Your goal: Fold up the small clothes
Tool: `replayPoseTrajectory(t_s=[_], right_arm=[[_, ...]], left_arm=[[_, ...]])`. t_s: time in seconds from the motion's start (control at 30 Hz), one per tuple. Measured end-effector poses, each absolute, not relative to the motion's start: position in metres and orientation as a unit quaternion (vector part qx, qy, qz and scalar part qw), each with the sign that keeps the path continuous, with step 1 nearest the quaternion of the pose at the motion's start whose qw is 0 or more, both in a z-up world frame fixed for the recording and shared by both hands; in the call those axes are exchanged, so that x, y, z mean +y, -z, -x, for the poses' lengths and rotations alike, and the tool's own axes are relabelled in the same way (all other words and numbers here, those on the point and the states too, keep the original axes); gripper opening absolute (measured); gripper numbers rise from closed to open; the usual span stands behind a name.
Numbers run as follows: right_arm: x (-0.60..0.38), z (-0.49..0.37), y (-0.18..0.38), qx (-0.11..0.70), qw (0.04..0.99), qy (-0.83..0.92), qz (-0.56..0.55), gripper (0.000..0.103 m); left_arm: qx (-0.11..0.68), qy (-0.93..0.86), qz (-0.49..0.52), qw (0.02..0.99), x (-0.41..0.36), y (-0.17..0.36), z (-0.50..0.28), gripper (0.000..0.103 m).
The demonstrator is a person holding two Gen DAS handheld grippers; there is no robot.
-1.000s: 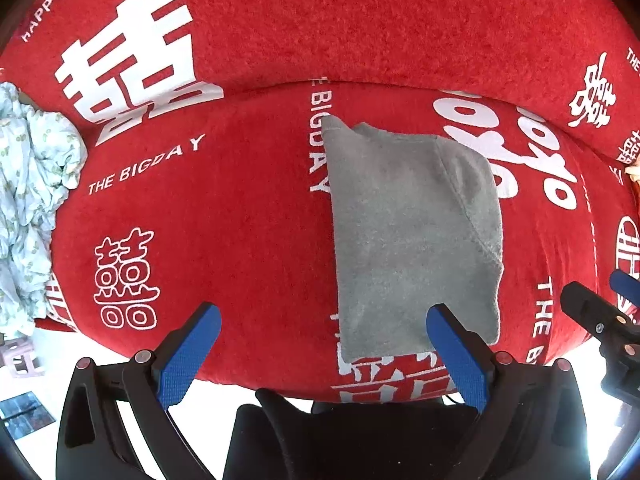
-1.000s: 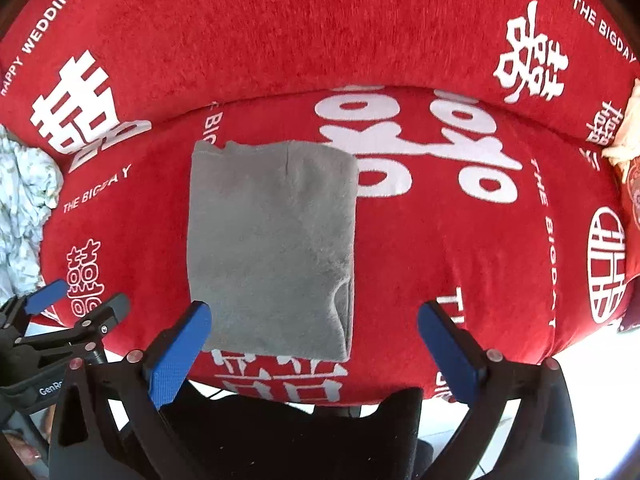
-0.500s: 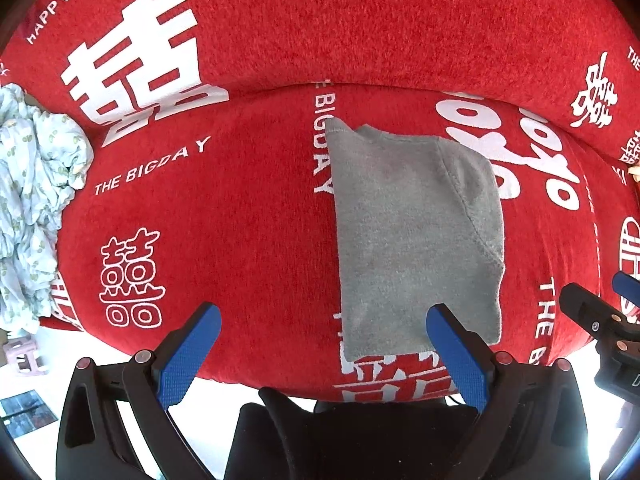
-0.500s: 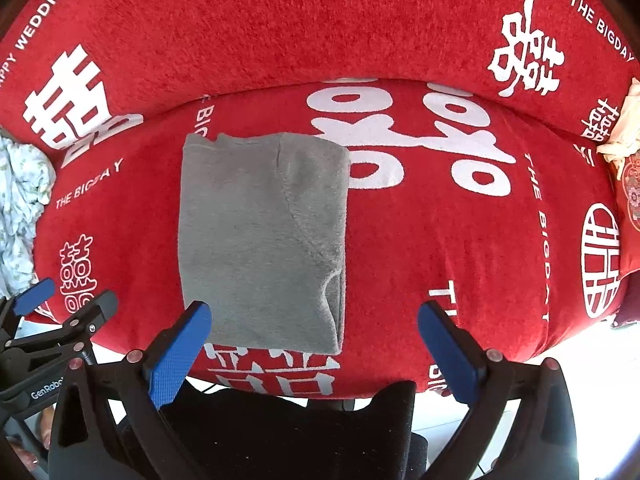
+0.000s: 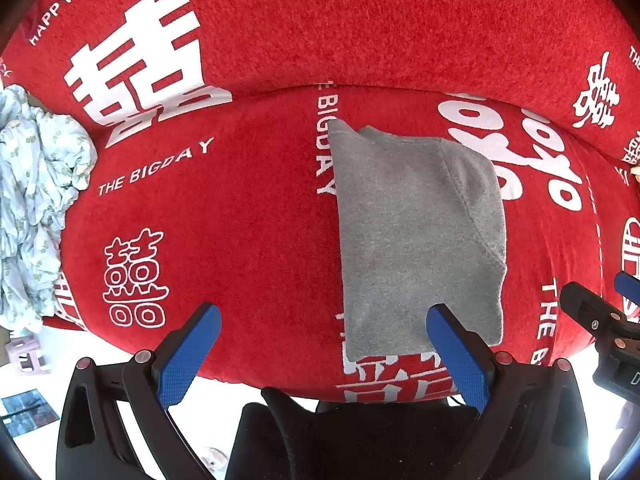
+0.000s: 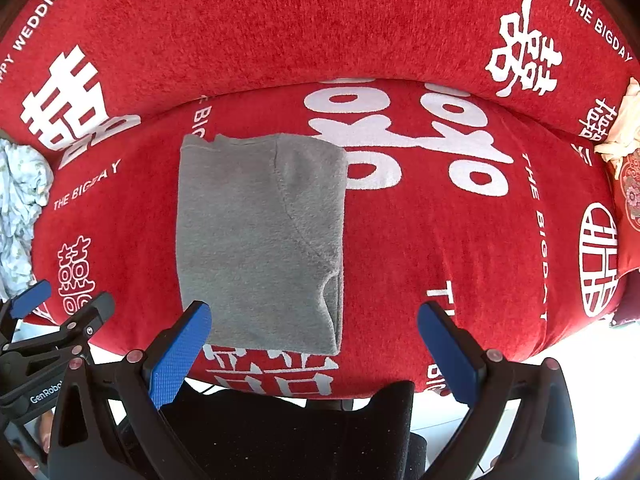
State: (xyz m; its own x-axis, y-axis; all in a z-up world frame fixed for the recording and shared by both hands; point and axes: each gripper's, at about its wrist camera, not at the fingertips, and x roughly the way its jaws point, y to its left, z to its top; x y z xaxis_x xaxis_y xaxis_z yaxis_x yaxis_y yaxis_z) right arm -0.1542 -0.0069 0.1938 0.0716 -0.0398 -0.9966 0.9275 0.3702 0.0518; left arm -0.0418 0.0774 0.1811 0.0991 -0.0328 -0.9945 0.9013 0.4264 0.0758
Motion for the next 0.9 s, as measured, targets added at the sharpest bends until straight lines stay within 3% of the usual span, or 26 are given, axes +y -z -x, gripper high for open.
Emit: replayPoseTrajectory(t_s=[0.9], right_arm=[[-0.0083,0.1518,-0.1933,0.559,0.612,0.395,-0.396,0.103]], left_arm=[[0.558,0.362,-0.392,0.635,0.0764,-0.1793,0.043,0.103]])
